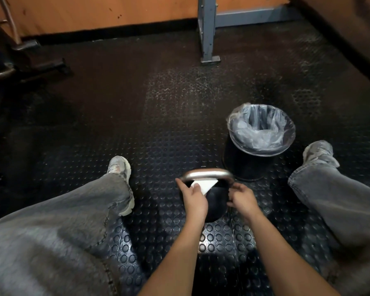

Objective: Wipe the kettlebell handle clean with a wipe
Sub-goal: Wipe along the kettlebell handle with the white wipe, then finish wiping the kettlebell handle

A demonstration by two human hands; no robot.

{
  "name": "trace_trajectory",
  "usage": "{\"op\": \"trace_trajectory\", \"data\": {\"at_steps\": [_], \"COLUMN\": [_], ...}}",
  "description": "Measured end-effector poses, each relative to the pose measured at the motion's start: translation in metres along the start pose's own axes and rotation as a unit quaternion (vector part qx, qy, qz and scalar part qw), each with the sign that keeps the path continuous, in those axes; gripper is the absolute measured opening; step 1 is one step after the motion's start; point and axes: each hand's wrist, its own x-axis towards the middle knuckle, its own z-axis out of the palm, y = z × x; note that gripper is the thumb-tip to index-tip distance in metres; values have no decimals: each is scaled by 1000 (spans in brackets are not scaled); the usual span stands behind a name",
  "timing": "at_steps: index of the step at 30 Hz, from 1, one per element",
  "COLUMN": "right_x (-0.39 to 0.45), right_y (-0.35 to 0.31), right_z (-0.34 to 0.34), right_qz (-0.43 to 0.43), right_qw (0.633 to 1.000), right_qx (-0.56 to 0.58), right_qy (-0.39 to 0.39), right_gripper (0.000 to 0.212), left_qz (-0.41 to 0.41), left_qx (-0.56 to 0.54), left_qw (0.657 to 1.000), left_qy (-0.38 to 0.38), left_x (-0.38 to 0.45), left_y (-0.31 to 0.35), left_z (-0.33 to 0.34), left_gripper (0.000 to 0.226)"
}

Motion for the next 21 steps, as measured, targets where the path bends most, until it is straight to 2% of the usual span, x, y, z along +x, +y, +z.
{"op": "trace_trajectory", "data": {"at_steps": [4, 6, 9, 11, 15, 19, 21], "right_x": [-12, -20, -35, -46, -64, -70, -67], "right_y": [-25, -37, -58, -76, -107, -130, -140], "right_z": [-2, -6, -14, -17, -19, -21, -25], "right_qz": [-19, -26, -68, -102, -145, -205, -220], "right_qw": [1000, 999, 997, 995, 979, 972, 970], "right_qx": [21, 20, -11, 1, 43, -3, 15], "right_qy": [12, 14, 26, -3, -138, -116, -104], "right_gripper": [39, 37, 24, 19, 24, 15, 11], "left_qz": [104, 113, 110, 128, 174, 207, 229], "left_qx": [49, 20, 0, 35, 97, 128, 140], "left_qw": [987, 982, 974, 968, 951, 944, 942], "left_qy": [-110, -147, -197, -212, -235, -223, -202], "left_x": [-3, -11, -18, -20, -21, -21, -19], "left_y": [-1, 17, 42, 55, 76, 105, 122], "left_z": [-24, -26, -23, -20, -10, -1, 5], "left_gripper": [57, 43, 34, 30, 20, 14, 15]}}
